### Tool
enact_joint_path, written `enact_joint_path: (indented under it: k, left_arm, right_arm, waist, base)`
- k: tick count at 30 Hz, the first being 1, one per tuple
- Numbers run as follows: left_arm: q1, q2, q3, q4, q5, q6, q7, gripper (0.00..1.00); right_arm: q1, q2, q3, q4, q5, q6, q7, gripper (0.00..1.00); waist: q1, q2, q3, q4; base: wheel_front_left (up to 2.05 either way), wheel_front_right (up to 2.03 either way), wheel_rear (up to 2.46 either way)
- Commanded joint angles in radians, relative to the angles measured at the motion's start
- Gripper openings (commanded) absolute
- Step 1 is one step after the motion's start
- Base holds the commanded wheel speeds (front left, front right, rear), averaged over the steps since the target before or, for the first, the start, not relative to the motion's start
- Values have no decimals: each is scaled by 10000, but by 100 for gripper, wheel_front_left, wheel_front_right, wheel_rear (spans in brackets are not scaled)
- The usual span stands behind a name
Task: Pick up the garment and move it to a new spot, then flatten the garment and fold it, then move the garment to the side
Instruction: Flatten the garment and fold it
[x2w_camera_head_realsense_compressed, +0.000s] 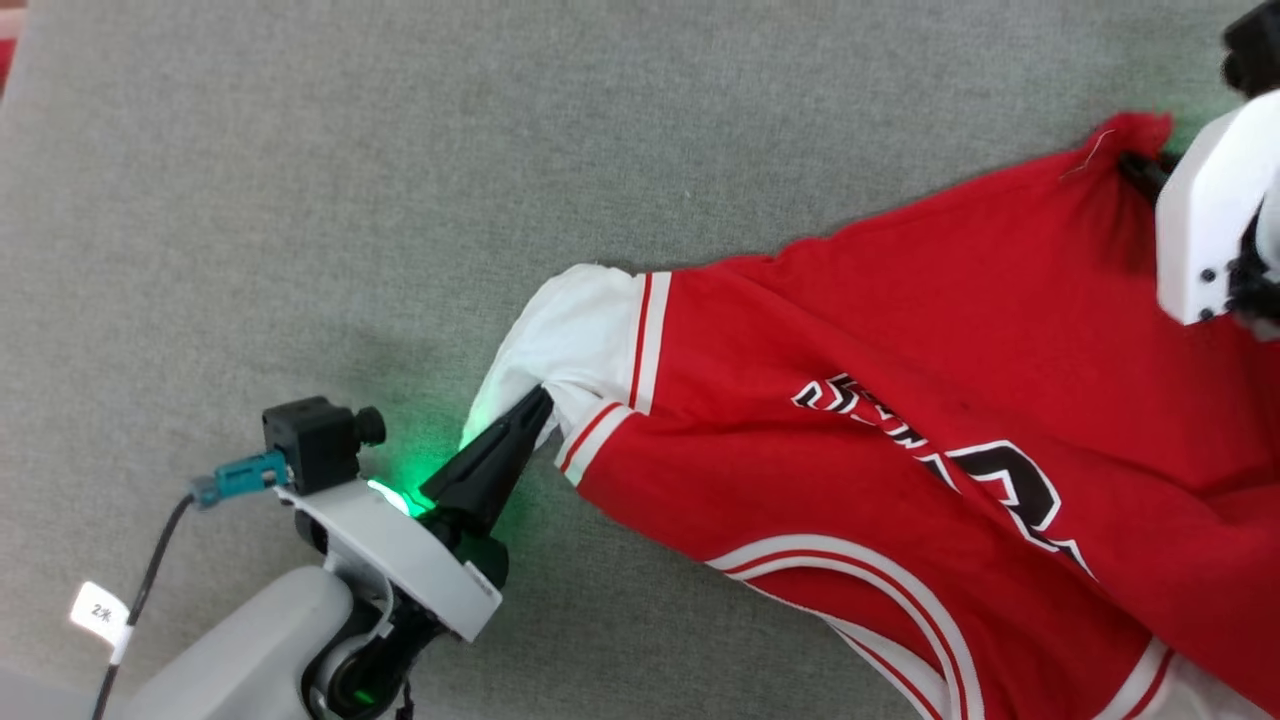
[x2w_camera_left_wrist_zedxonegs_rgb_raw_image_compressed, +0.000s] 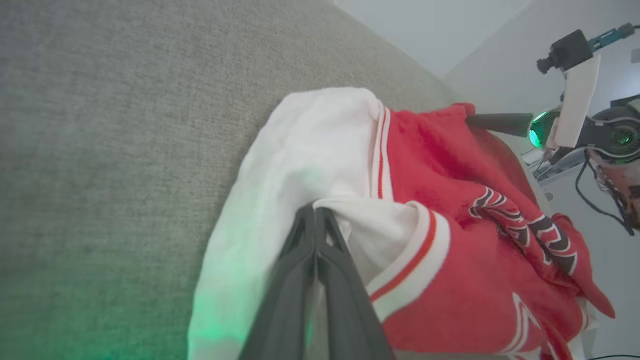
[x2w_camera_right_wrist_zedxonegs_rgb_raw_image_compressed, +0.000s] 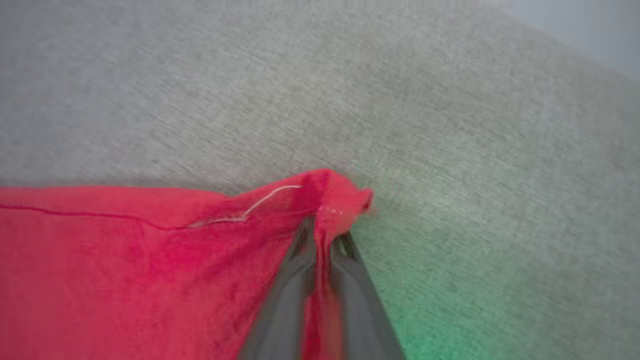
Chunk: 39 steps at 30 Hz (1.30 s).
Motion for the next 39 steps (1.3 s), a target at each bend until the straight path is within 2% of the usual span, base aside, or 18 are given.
enact_joint_path:
  k: [1, 5, 8, 12, 15, 22, 25, 26, 27, 31, 34, 39]
  left_arm:
    - [38, -53, -17, -59, -233, 5, 2, 0]
    - [-357, 300, 161, -205, -713, 4, -13, 0]
    - [-964, 500, 198, -338, -902, 5, -16, 0]
    - [-2335, 778, 265, -249, -1188, 4, 165, 0]
    - [-3638, 777, 471, 128, -1555, 3, 409, 0]
    - [-6878, 228, 1604, 2087, -3276, 5, 1475, 0]
    - [-8449, -29, 1926, 3428, -3216, 11, 1654, 0]
    - [-8449, -29, 1926, 3428, -3216, 11, 1654, 0]
    - [-9456, -259, 2022, 4290, -3000, 13, 1531, 0]
    - [-10896, -629, 2032, 5202, -2558, 13, 1056, 0]
    - [-11288, -812, 2053, 5446, -2623, 14, 825, 0]
    - [-10328, -905, 1789, 4872, -3023, 12, 857, 0]
  right_arm:
    - [386, 73, 146, 233, 144, 11, -118, 0]
    - [148, 72, -281, 253, 403, 8, -1031, 0]
    - [-218, 136, -996, 420, 214, 8, -2001, 0]
    - [-858, 549, -2225, 865, -233, 8, -3370, 0]
    - [-1482, 910, -3055, 1222, -671, 8, -4224, 0]
    - [-3464, 1625, -4534, 2050, -1751, 0, -5512, 0]
    - [-4518, 1867, -4969, 2424, -2235, -2, -6145, 0]
    - [-4518, 1867, -4969, 2424, -2235, -2, -6145, 0]
    - [-5218, 2019, -5281, 2746, -2528, -5, -6514, 0]
    - [-6284, 2182, -5722, 3514, -3169, -11, -7047, 0]
    - [-6700, 2272, -6014, 4064, -3557, -11, -7416, 0]
    - [-6446, 2527, -6280, 5027, -3903, -9, -7717, 0]
  waist:
    - [0, 0, -212, -58]
    - [0, 0, -545, -195]
    - [0, 0, -795, -303]
    - [0, 0, -1029, -499]
    - [0, 0, -1086, -692]
    - [0, 0, -714, -1200]
    - [0, 0, -435, -1400]
    - [0, 0, -435, -1400]
    - [0, 0, -240, -1513]
    - [0, 0, 78, -1613]
    - [0, 0, 305, -1632]
    - [0, 0, 573, -1636]
  base:
    - [0, 0, 0]
    - [0, 0, 0]
    - [0, 0, 0]
    - [0, 0, 0]
    - [0, 0, 0]
    - [0, 0, 0]
    - [0, 0, 0]
    - [0, 0, 0]
    - [0, 0, 0]
    - [0, 0, 0]
    - [0, 0, 0]
    - [0, 0, 0]
